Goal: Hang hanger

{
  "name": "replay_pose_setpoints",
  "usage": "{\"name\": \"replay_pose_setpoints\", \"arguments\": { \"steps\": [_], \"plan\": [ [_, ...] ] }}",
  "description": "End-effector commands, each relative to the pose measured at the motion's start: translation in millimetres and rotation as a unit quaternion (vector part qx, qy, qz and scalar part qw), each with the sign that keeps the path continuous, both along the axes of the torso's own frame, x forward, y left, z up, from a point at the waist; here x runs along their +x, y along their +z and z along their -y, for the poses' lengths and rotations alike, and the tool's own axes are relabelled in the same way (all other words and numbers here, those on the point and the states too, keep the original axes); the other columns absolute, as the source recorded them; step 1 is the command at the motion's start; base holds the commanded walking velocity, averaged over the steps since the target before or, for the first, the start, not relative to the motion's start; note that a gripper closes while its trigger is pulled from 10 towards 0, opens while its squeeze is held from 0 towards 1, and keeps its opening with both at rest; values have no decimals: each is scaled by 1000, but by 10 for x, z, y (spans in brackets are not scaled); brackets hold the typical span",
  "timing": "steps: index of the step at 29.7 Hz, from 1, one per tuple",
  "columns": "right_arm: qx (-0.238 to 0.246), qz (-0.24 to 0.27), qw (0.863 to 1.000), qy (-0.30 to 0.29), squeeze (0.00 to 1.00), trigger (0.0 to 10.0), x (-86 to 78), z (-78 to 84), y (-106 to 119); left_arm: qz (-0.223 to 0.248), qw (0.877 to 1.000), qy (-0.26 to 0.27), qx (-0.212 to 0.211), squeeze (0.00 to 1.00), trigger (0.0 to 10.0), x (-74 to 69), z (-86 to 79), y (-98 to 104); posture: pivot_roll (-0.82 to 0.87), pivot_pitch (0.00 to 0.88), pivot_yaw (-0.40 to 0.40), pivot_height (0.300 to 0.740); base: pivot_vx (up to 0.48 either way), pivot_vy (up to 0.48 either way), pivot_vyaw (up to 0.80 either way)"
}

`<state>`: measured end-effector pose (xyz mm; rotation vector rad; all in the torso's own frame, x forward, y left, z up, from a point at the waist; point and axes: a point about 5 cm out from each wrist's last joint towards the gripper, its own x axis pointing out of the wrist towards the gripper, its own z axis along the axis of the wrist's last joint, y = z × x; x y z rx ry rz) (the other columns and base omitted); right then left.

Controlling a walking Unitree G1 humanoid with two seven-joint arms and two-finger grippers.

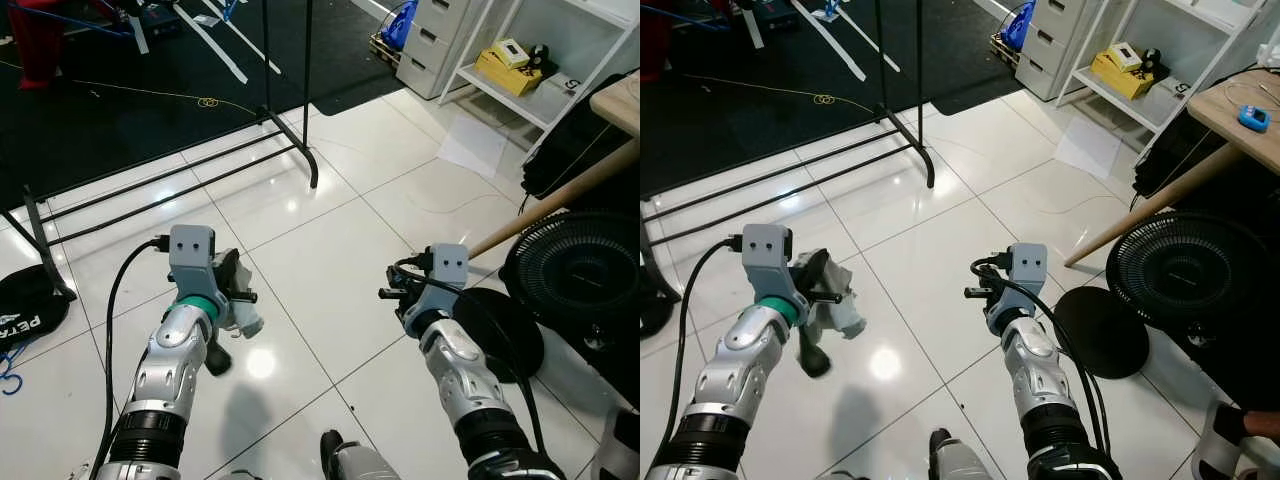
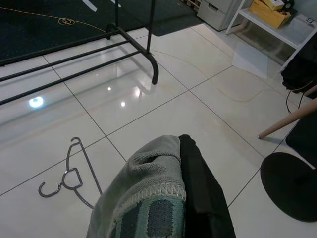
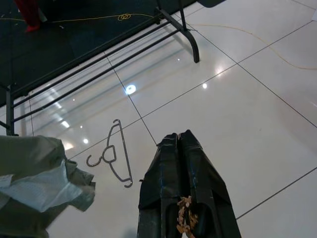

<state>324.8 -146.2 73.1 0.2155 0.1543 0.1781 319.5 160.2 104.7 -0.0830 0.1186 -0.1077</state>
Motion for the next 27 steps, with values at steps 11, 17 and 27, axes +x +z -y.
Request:
{"name": "replay_pose_setpoints", "arguments": {
  "steps": [11, 17, 27],
  "plan": [
    [-10, 8, 1000, -13, 0, 10000, -19, 74, -3, 2, 1000, -12, -19, 0, 10000, -46, 53, -28, -19, 96, 10, 740, 0, 0, 0],
    [-10, 12, 1000, -15, 0, 10000, -9, 81, 13, 6, 999, -23, -29, 0, 10000, -48, 90, -14, -23, 89, 10, 740, 0, 0, 0],
    [-13, 12, 1000, -13, 0, 10000, -5, 91, 13, 10, 999, -34, -39, 0, 10000, -52, 108, 1, -29, 73, 3, 740, 103, 0, 0]
  ]
}}
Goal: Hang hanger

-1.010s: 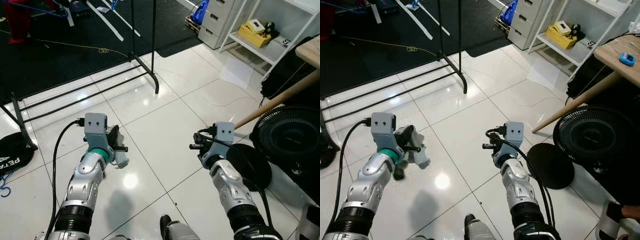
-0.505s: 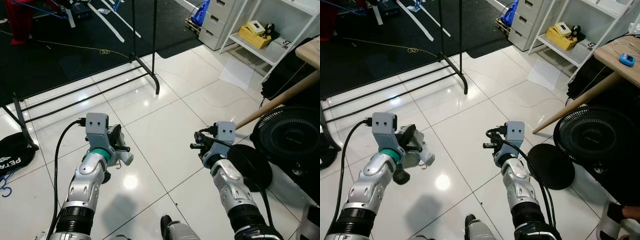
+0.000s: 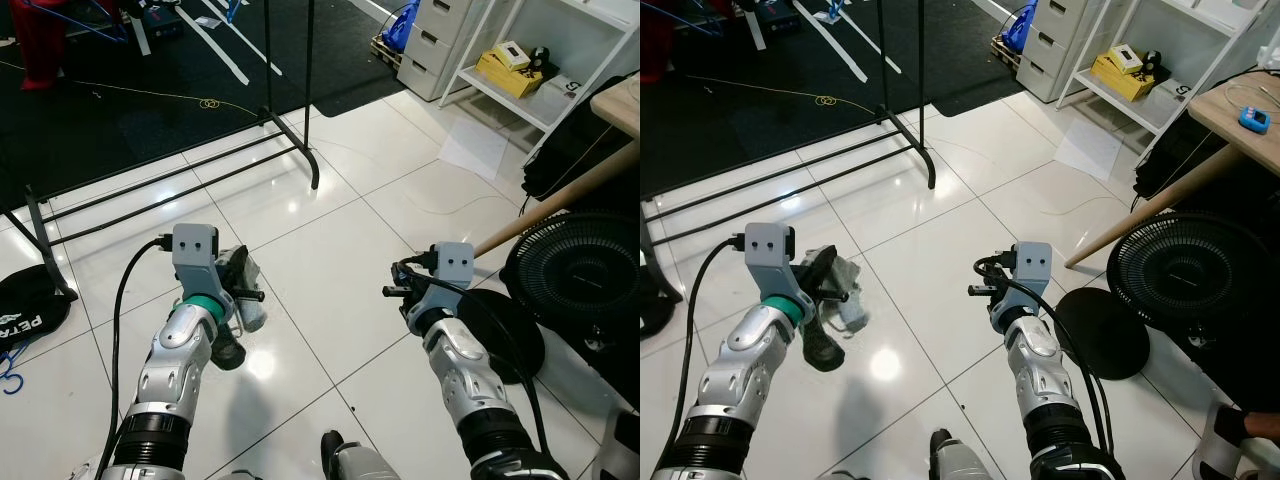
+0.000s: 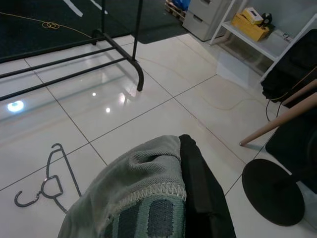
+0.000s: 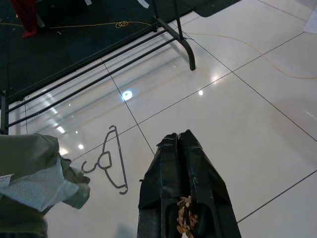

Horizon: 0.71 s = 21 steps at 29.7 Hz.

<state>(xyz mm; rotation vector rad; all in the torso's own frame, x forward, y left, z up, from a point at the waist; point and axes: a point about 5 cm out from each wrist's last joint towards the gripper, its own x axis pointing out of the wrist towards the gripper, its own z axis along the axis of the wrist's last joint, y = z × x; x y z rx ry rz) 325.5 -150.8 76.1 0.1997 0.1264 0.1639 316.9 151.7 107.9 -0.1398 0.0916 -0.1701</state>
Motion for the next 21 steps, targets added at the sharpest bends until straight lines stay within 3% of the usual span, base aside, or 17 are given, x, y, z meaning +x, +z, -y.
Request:
{"name": "replay_pose_setpoints", "arguments": {
  "steps": [1, 21],
  "plan": [
    [-6, -1, 1000, -5, 0, 10000, -12, 48, -18, -2, 1000, -8, -11, 0, 10000, -29, 25, -25, -28, 70, 3, 740, 300, 0, 0],
    [-8, 1, 1000, -2, 0, 10000, -9, 44, -14, 0, 1000, -11, -19, 0, 10000, -30, 27, -12, -26, 69, -1, 740, 317, 0, 0]
  ]
}}
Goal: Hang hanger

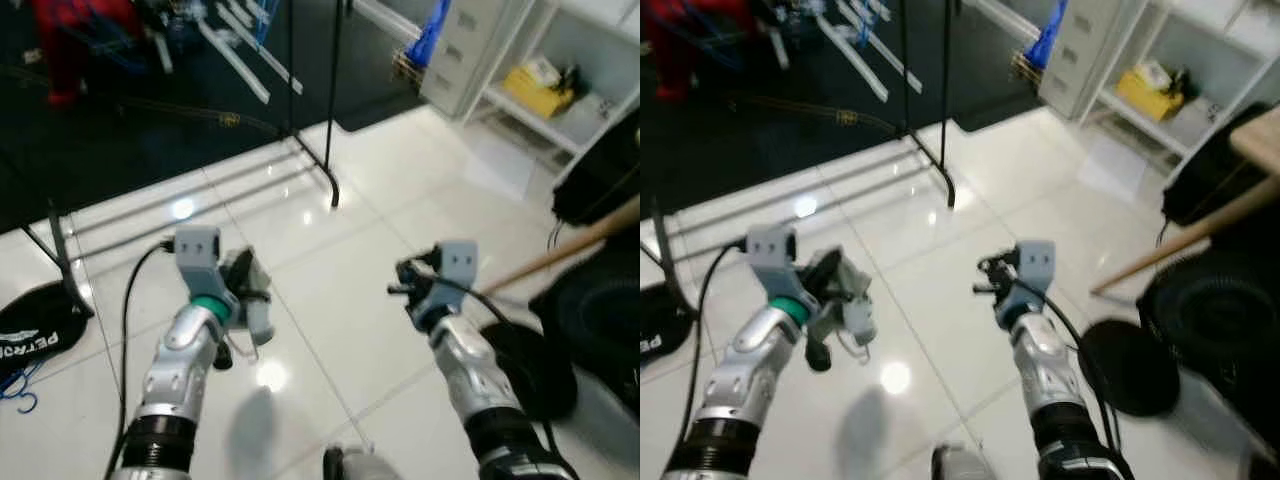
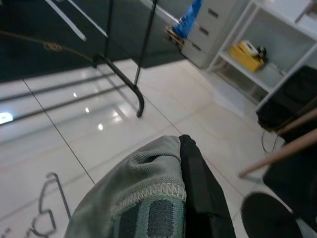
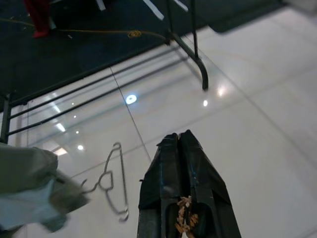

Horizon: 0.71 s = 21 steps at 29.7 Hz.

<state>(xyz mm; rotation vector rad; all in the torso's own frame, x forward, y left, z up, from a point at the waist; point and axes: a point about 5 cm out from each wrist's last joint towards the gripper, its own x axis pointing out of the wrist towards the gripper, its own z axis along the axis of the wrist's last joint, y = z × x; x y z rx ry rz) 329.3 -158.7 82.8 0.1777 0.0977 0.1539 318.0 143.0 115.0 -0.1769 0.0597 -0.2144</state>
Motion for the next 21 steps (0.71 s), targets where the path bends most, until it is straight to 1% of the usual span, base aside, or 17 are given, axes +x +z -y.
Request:
{"name": "replay_pose_setpoints", "arguments": {
  "steps": [1, 17, 21],
  "plan": [
    [2, -14, 1000, 4, 0, 10000, -48, -36, -81, -16, 1000, 9, 2, 0, 10000, -42, -60, -84, -26, 69, -1, 740, 319, 0, 0],
    [1, -16, 1000, 3, 0, 10000, -62, -35, -96, -18, 1000, 8, 2, 0, 10000, -50, -64, -86, -28, 82, 2, 740, 316, 0, 0],
    [-15, -15, 1000, 18, 0, 10000, -63, -65, -94, -19, 1000, 9, 2, 0, 10000, -49, -69, -84, -27, 86, 3, 740, 312, 0, 0]
  ]
}}
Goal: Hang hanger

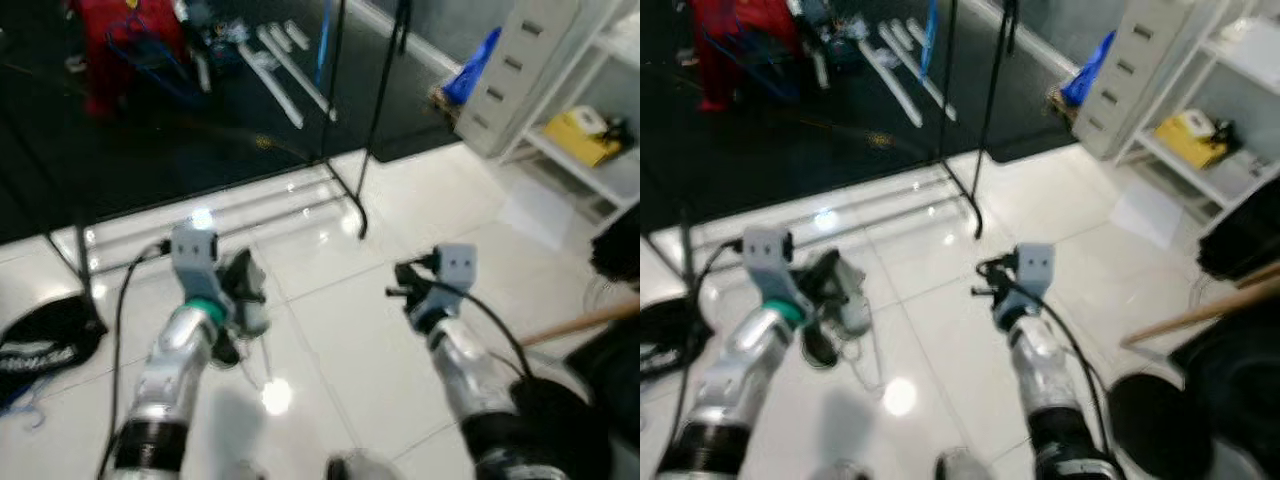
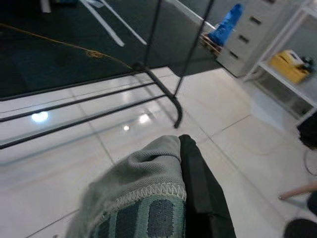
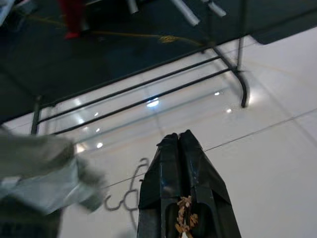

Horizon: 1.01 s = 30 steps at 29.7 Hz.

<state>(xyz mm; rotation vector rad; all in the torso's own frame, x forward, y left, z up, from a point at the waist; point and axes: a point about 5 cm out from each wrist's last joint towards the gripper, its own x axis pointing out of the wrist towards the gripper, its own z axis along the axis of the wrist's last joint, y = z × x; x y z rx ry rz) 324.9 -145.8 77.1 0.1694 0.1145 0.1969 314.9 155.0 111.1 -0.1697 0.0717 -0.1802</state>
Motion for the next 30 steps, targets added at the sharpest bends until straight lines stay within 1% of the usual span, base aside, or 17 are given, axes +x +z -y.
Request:
{"name": "replay_pose_setpoints", "arguments": {
  "steps": [1, 3, 7, 8, 9, 10, 14, 20, 30],
  "plan": [
    [-11, -8, 1000, -4, 0, 10000, -20, 64, -37, -12, 1000, -8, -3, 0, 10000, -19, 51, -46, -27, 86, 3, 740, 311, 0, 0],
    [-25, -9, 1000, 10, 0, 10000, -24, 31, -40, -12, 1000, -7, -3, 0, 10000, -18, 48, -44, -26, 87, 2, 740, 307, 0, 0],
    [-29, -8, 999, 13, 0, 10000, -25, 19, -41, -12, 1000, -6, -3, 0, 10000, -18, 47, -43, -24, 89, 2, 740, 307, 0, 722],
    [-27, -7, 1000, 9, 0, 10000, -25, 20, -40, -12, 1000, -6, -3, 0, 10000, -19, 47, -44, -24, 89, 2, 740, 304, 0, 800],
    [-12, -11, 1000, -3, 0, 10000, -21, 40, -46, -13, 1000, -6, -2, 0, 10000, -21, 46, -45, -24, 91, 4, 740, 296, 0, 0],
    [-7, -12, 1000, -8, 0, 10000, -19, 53, -47, -13, 1000, -7, -2, 0, 10000, -23, 45, -47, -24, 91, 4, 740, 296, 0, 0],
    [-5, -13, 1000, -10, 0, 10000, -20, 60, -49, -14, 1000, -7, -1, 0, 10000, -24, 41, -48, -24, 93, 7, 740, 285, 0, 0],
    [-7, -13, 1000, -10, 0, 10000, -30, 56, -52, -13, 1000, -18, 6, 0, 10000, -19, 58, -44, -26, 97, 13, 740, 0, 0, 0],
    [-2, -12, 1000, -12, 0, 10000, -29, 49, -48, -18, 999, -21, 16, 0, 10000, -12, 60, -48, -24, 100, 19, 740, 0, 0, 0]
  ]
}}
